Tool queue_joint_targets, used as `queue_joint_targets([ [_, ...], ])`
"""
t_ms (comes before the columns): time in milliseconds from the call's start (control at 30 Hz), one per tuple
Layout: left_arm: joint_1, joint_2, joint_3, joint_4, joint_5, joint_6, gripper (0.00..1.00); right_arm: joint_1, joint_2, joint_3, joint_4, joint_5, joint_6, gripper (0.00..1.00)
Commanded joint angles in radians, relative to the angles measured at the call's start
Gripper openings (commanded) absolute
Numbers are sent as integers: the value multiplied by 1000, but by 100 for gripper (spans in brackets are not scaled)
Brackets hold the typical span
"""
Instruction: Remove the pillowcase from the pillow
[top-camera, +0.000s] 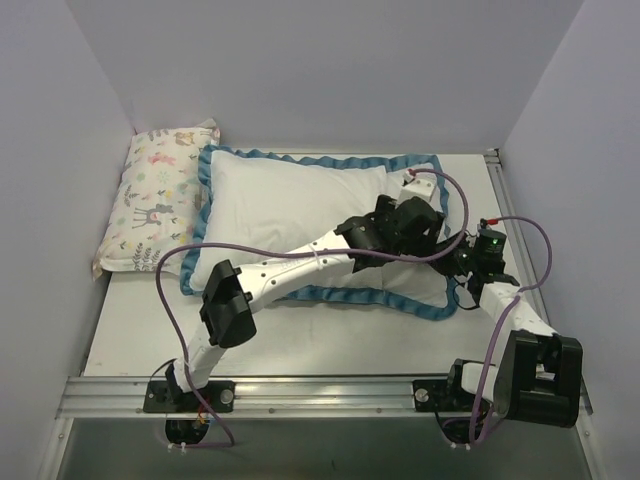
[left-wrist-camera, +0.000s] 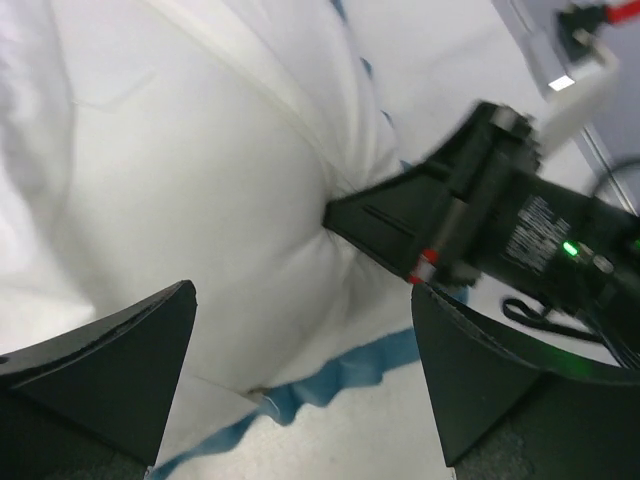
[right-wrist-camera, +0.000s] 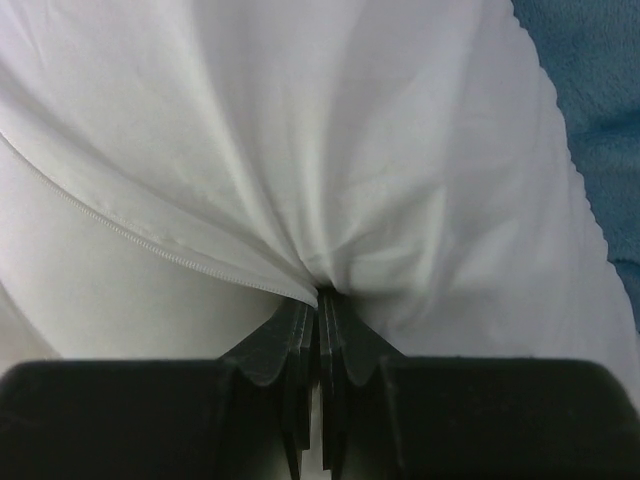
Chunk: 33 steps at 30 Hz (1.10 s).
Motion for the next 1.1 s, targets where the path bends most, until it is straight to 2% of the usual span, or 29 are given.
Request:
queue_joint_targets([
  [0,106,66,38,-1,-13,-50,98,1,-9,-21,-3,-48,37,0],
  [133,180,129,60,-8,54,-25,97,1,-15,-21,-3,-48,45,0],
  [400,175,155,70,-37,139,23,97,36,-43,40,-122,61,-42,0],
  [467,159,115,51,-38,102,24,97,50,-58,51,-164,116,-71,0],
  [767,117,55,41,-26,74,-19,98,52,-90,51,-179,121,-68,0],
  [933,132,115,112,-87,58,-19,98,52,-103,50,-182,118,-65,0],
  [1067,158,158,97,-101,50,-50,97,52,-113,51,-188,121,-64,0],
])
